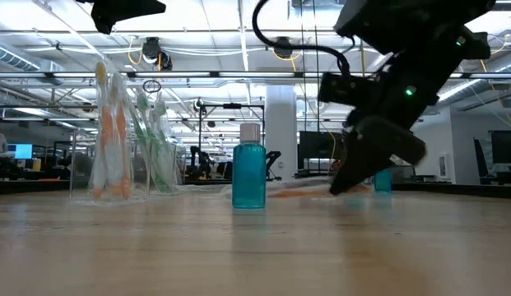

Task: Pick & Place toothbrushing station
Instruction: Put the orange toothbrush into the bottom section of the transparent organizer

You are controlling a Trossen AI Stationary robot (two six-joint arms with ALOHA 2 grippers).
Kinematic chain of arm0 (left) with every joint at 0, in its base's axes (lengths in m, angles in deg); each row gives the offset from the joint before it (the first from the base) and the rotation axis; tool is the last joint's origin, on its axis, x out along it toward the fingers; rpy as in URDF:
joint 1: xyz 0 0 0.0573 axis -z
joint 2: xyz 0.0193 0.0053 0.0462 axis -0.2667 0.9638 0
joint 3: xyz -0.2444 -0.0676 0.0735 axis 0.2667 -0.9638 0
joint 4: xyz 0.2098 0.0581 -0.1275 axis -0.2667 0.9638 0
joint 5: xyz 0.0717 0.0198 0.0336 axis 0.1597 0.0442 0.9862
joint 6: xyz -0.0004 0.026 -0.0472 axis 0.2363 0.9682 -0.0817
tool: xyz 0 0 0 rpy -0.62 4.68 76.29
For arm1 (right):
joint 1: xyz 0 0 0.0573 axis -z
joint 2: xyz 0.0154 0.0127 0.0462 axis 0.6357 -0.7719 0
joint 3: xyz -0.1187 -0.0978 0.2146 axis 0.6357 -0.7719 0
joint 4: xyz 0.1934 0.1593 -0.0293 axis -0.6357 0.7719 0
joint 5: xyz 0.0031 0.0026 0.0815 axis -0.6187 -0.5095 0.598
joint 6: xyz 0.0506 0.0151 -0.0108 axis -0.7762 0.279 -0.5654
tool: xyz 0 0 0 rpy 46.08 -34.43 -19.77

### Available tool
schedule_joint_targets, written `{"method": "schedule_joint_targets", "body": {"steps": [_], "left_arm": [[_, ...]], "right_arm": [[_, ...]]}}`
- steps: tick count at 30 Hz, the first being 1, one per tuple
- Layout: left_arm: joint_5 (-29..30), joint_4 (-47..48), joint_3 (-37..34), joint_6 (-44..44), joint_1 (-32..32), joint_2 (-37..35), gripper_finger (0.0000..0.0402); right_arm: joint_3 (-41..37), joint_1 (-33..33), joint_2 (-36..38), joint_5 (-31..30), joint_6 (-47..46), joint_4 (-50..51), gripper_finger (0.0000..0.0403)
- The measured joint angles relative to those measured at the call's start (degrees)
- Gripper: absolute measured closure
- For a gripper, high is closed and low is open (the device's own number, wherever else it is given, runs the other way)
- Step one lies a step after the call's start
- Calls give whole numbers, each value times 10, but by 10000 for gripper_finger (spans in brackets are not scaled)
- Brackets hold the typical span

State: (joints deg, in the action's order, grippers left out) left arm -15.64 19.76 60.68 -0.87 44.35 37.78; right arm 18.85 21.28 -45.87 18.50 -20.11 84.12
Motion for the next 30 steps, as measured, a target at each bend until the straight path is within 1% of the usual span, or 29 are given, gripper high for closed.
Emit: {"method": "schedule_joint_targets", "body": {"steps": [5, 12, 17, 22, 24, 26, 30], "left_arm": [[0, 0, 0, -9, 0, 0, 169], [0, 0, 0, -9, 0, 0, 169], [0, 0, 0, -9, 0, 0, 169], [0, 0, 0, -10, 0, 0, 169], [0, 1, 0, -10, 0, 0, 169], [0, 0, 0, -10, 0, 0, 169], [0, 1, 0, -10, 0, 0, 169]], "right_arm": [[1, 8, 17, -50, -1, -3, 361], [1, 31, 41, -72, 12, -12, 361], [1, 47, 65, -112, 29, -10, 362], [2, 56, 95, -115, 45, -13, 382], [1, 55, 107, -130, 57, -15, 387], [-7, 55, 120, -142, 60, -26, 386], [-34, 59, 152, -140, 63, -62, 376]]}}
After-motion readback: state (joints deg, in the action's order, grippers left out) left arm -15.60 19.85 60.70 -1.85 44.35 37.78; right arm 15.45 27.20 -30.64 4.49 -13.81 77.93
